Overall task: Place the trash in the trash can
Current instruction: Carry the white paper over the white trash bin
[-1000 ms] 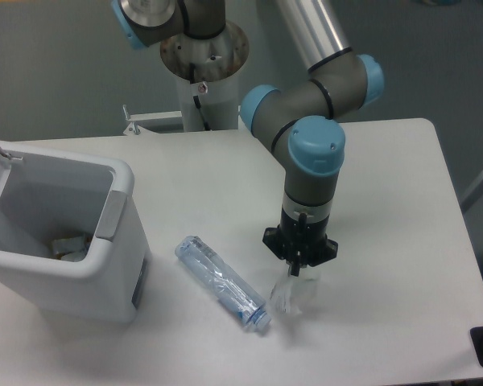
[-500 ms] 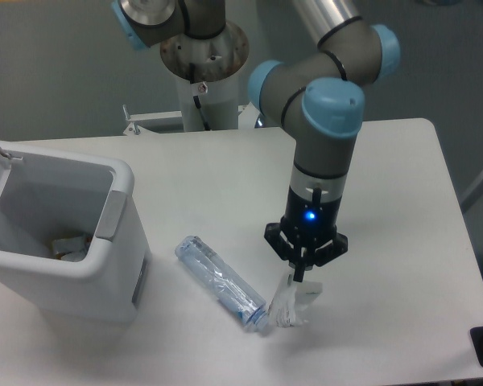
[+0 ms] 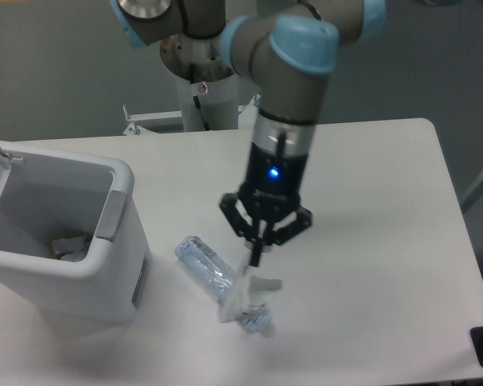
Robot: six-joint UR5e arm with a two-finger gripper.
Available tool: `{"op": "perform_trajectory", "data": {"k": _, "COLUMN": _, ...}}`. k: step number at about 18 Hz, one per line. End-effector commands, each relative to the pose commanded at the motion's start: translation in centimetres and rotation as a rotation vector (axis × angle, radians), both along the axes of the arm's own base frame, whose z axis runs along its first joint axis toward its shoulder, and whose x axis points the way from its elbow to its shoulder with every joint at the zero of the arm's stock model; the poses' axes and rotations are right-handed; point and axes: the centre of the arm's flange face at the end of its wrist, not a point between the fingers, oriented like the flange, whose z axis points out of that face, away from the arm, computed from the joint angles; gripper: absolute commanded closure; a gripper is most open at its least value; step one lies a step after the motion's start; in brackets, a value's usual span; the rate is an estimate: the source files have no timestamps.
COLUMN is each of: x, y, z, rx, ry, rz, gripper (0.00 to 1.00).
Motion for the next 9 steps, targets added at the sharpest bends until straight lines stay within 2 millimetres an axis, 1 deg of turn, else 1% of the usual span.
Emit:
{"op": "perform_trajectory", "data": {"k": 4, "x": 5.0, "y": 0.2, "z": 3.4, "rx": 0.044, "ry": 0.015, "rz": -0.036, "gripper": 1.0}}
{"op": "perform_trajectory", "data": {"k": 8, "x": 8.9, "y": 0.0, "z": 6.1, "rx": 0.082, "ry": 0.032, "rz": -0.071, "gripper": 1.0}}
{"op": "perform_trajectory", "data": {"k": 9, "x": 9.8, "y": -0.1, "z": 6.5, "rx": 0.088, "ry": 0.035, "rz": -0.082, "gripper": 1.0}}
